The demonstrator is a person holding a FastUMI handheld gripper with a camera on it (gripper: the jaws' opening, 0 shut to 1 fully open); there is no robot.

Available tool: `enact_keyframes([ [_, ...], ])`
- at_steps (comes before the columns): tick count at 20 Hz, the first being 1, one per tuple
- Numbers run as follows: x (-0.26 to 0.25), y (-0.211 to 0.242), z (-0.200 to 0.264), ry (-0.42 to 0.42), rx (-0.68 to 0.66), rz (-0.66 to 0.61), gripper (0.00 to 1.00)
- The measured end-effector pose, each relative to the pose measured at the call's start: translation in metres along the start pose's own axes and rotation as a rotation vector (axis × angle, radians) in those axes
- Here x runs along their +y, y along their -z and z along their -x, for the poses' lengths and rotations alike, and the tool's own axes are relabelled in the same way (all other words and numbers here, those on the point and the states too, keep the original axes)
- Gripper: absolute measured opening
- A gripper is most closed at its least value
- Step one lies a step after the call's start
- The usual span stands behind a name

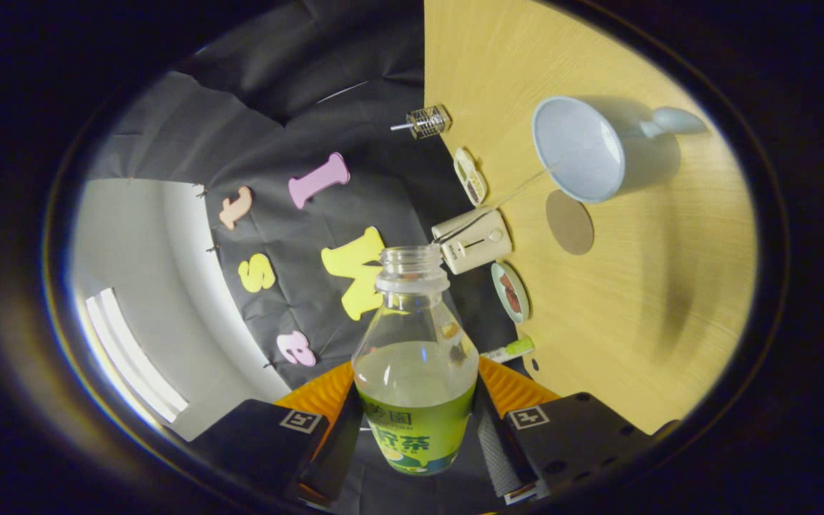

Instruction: Take the bottle from table, then pour the juice into the cup, finally place the bottle on the coaster

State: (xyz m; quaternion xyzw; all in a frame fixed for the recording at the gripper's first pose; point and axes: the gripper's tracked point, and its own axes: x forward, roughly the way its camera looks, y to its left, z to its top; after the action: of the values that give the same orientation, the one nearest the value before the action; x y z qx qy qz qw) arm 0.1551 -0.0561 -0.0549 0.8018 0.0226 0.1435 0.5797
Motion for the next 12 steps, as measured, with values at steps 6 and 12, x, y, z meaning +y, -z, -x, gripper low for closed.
enact_keyframes([
  [6,0.003,-0.004,0.003,-0.008,-0.007,-0.071,0.79],
  [12,0.016,-0.008,0.0,-0.032,0.005,-0.141,0.79],
])
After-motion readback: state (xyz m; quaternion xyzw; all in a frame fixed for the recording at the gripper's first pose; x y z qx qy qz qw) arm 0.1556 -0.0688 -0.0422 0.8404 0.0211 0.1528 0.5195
